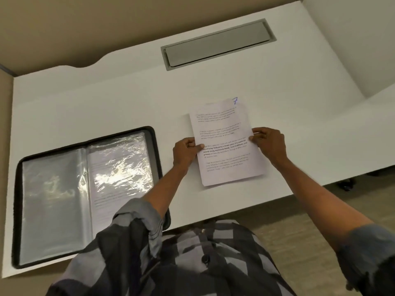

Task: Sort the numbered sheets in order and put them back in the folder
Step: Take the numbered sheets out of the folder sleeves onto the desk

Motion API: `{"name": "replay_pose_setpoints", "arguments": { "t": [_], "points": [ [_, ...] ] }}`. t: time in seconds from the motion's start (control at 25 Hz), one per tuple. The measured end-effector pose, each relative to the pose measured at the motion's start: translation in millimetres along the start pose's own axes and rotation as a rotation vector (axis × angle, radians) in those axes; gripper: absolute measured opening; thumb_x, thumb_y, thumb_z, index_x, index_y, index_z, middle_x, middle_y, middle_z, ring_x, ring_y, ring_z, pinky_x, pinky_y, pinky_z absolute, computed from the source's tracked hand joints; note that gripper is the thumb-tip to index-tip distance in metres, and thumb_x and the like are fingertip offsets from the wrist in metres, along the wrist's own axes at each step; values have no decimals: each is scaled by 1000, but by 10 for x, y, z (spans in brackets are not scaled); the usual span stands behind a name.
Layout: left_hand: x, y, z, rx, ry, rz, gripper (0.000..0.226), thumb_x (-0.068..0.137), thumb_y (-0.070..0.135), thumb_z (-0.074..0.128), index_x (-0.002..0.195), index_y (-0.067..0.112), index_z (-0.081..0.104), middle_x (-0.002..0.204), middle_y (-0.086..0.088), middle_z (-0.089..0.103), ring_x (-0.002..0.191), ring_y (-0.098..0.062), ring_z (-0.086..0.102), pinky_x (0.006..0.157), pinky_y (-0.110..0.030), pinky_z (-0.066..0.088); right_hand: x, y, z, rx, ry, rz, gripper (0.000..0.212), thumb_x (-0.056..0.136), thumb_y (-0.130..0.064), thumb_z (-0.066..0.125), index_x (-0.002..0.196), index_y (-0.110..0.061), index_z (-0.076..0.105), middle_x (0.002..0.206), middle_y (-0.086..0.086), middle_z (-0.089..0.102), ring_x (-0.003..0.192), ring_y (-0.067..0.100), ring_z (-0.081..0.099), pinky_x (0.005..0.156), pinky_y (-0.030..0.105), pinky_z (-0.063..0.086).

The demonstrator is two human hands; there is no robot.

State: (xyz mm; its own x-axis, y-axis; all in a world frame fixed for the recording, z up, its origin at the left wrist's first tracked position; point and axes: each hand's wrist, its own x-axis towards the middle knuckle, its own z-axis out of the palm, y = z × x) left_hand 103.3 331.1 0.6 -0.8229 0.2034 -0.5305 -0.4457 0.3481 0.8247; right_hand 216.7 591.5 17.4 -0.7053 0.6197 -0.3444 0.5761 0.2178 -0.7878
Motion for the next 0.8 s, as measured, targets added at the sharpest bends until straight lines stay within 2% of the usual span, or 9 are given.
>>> {"name": "replay_pose_setpoints", "arguments": {
  "t": [0.08,0.2,0.28,0.36,0.4,0.48,0.6,0.72,0.8],
  "points": [
    [50,-20,21,63,12,5,33,79,8,85,110,7,73,103,-8,78,92,-22,75,90,-41,61,76,41,43,-66,4,-18,28,85,-19,80,112,-16,76,94,-1,76,85,11,68,76,10,47],
    [106,-67,32,182,28,31,29,78,12,86,104,11,73,100,-5,78,88,-18,74,85,-41,62,148,128,134,-128,18,-21,30,83,-22,81,111,-20,74,93,-5,74,87,12,69,79,17,48],
    [126,-98,51,241,41,34,29,77,15,87,102,13,72,94,-1,76,86,-19,73,81,-43,62,149,146,182,-129,41,-38,31,82,-17,82,112,-17,72,92,-4,71,76,3,65,71,6,43],
    [144,-102,83,266,65,31,30,77,15,87,100,15,67,87,5,69,78,-13,67,74,-35,59,152,172,224,-122,60,-82,33,83,-11,81,114,-12,69,97,-1,70,71,-4,61,69,2,42],
    [134,-83,104,260,79,35,33,78,15,87,102,16,65,86,7,65,75,-10,62,70,-29,55,150,183,233,-123,72,-102,35,82,-10,81,115,-12,68,101,0,70,72,-3,61,74,8,47],
    [110,-56,132,252,112,65,43,77,16,88,111,15,62,93,5,61,79,-9,58,70,-20,46,149,203,246,-151,96,-153,38,83,-11,79,119,-13,64,112,2,69,82,12,64,83,27,51],
    [75,-101,96,256,140,128,48,83,23,84,122,19,57,110,2,59,88,-12,57,76,-20,44,94,235,309,-231,119,-292,36,89,-11,72,124,-12,62,122,8,63,103,28,61,89,29,42],
    [-89,-248,-45,390,120,272,41,95,29,71,132,18,56,124,1,60,109,-15,57,94,-30,49,-18,228,442,-299,54,-399,45,95,-14,68,138,-9,55,142,12,56,131,35,50,110,41,39],
    [-229,-424,-232,568,131,383,42,101,31,62,139,18,55,137,-1,59,129,-19,52,110,-42,42,-93,192,594,-345,-13,-432,58,99,-20,65,151,-6,43,157,15,41,146,35,36,121,48,28]
  ]
}}
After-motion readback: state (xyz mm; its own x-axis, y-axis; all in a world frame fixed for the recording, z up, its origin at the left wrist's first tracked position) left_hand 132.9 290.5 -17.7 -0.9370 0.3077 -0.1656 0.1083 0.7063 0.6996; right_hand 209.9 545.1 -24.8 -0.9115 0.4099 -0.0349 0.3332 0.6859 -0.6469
